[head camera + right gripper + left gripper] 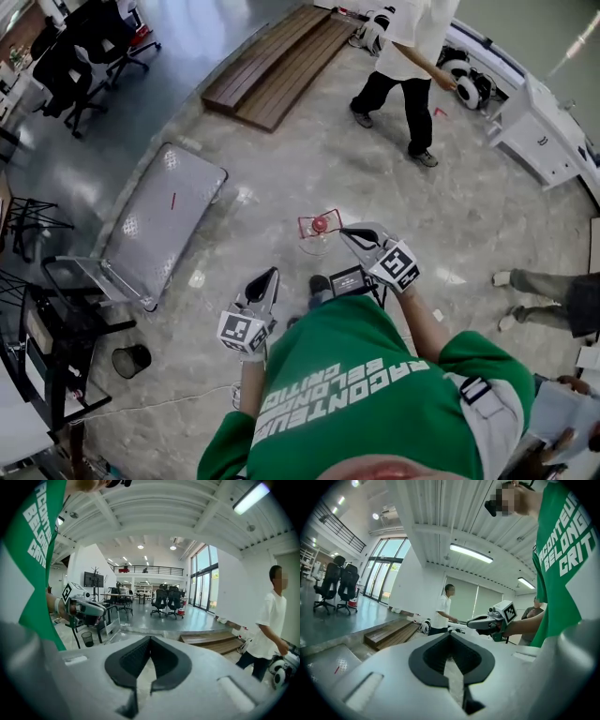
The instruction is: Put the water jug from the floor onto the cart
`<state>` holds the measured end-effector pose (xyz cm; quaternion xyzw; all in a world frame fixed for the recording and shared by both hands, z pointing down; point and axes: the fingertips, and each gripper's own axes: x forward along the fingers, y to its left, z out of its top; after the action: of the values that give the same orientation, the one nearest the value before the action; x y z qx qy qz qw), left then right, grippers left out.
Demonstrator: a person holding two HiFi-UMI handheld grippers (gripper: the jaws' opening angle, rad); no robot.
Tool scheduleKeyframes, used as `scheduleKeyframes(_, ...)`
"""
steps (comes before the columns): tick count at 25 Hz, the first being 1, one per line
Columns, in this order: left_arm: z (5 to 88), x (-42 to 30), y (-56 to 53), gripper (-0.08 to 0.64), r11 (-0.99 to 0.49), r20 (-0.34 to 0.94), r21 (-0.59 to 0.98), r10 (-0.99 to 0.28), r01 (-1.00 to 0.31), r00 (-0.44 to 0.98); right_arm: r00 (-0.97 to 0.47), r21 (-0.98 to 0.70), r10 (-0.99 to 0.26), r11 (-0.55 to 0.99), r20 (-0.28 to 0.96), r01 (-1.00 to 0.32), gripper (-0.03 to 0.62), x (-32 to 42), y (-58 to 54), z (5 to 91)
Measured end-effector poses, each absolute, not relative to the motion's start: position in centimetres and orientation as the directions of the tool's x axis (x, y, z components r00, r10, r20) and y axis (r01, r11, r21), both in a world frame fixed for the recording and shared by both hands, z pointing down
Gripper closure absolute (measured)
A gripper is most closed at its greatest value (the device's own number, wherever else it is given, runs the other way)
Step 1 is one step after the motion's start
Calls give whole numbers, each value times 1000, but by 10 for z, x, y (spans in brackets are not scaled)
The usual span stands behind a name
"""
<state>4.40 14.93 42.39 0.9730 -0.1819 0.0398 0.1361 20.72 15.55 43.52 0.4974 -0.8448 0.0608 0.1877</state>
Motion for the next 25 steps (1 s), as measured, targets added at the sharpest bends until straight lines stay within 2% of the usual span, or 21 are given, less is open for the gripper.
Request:
scheduleKeyframes(10,418,92,122,545,-902,155,237,-332,-361,931,-410,96,-830,476,379,-874,600,270,128,435)
scheduleKeyframes(25,453,132,123,546,-882,238,249,-345,-401,908,-404,67,-796,481,450,-874,598,345,111,506)
